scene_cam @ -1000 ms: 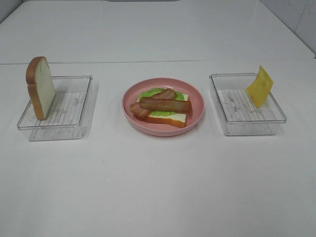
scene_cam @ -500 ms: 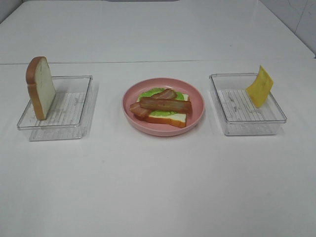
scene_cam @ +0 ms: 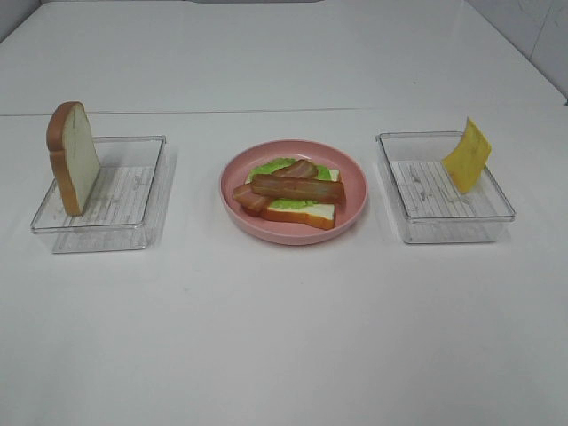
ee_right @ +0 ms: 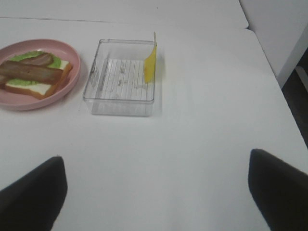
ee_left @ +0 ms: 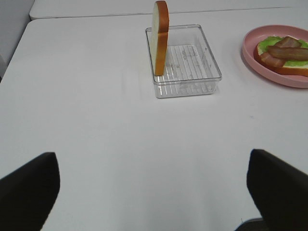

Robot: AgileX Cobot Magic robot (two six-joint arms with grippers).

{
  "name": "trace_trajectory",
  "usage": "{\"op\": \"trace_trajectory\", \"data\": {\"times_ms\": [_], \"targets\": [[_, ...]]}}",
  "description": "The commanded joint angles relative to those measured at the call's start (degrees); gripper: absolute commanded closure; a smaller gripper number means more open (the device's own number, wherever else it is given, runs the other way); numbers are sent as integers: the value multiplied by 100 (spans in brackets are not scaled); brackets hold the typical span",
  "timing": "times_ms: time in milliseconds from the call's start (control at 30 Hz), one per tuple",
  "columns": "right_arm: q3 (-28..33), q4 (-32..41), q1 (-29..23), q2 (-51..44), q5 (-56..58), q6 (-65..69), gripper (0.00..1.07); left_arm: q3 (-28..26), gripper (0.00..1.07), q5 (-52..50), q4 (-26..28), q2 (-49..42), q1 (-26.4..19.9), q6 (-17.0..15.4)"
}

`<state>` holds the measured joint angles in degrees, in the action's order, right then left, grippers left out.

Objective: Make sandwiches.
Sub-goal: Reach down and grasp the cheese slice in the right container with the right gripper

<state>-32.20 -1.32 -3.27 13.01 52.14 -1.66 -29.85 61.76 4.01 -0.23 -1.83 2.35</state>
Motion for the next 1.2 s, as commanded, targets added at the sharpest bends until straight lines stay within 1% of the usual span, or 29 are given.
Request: {"op": "trace_trajectory", "data": {"times_ms": [33,67,100,133,167,200,233,267,300,367,400,433,500,533,567,600,633,667,700,733,767,833,867,900,967,1000,1033,1067,1200], "targets": [[-120,-80,17,647,-573,166,8,11,9,-23,46,-103,-6,0],[-178,-80,17,997,-768,166,8,11,9,-23,46,-103,-6,0],[-178,-80,17,997,-768,166,8,11,9,-23,46,-103,-6,0],[-327,-80,17,1730,-1037,166,8,11,9,-23,46,-103,-6,0],[-447,-80,17,2126,-1089,166,8,11,9,-23,46,-103,-6,0],[-447,-80,17,2126,-1089,166,8,11,9,-23,46,-103,-6,0],[-768,-74,17,2848,-1083,166,8,11,9,-23,46,-103,-6,0],[-917,-57,17,3174,-1054,166,8,11,9,-23,46,-103,-6,0],[-917,-57,17,3174,-1054,166,8,11,9,-23,46,-103,-6,0],[-1707,-40,17,4647,-917,166,8,11,9,-23,46,-103,-6,0],[-1707,-40,17,4647,-917,166,8,11,9,-23,46,-103,-6,0],[-2166,-63,17,5380,-796,166,8,11,9,-23,46,-103,-6,0],[-2355,-80,17,5661,-728,166,8,11,9,-23,46,-103,-6,0],[-2842,-120,17,6331,-556,69,8,11,9,-23,46,-103,-6,0],[-2842,-120,17,6331,-556,69,8,11,9,-23,46,-103,-6,0],[-3295,-166,17,6893,-361,34,8,11,9,-23,46,-103,-6,0],[-3295,-166,17,6893,-361,34,8,11,9,-23,46,-103,-6,0],[-3747,-218,17,7466,-189,17,8,11,9,-23,46,-103,-6,0],[-3747,-218,17,7466,-189,17,8,11,9,-23,46,-103,-6,0],[-3994,-252,17,7741,-115,17,8,11,9,-23,46,-103,-6,0],[-4486,-275,17,8205,69,-52,8,11,9,-23,46,-103,-6,0],[-4675,-275,17,8400,160,-109,8,11,9,-23,46,-103,-6,0],[-5122,-269,17,8852,355,-160,8,11,9,-23,46,-103,-6,0],[-5122,-269,17,8852,355,-160,8,11,9,-23,46,-103,-6,0],[-5667,-223,17,9408,476,-235,8,11,9,-23,46,-103,-6,0],[-5667,-223,17,9408,476,-235,8,11,9,-23,46,-103,-6,0],[-5999,-183,17,9752,504,-292,8,11,9,-23,46,-103,-6,0],[-5999,-183,17,9752,504,-292,8,11,9,-23,46,-103,-6,0],[-6497,-178,17,10330,516,-344,11,11,9,-23,46,-103,-6,0]]}}
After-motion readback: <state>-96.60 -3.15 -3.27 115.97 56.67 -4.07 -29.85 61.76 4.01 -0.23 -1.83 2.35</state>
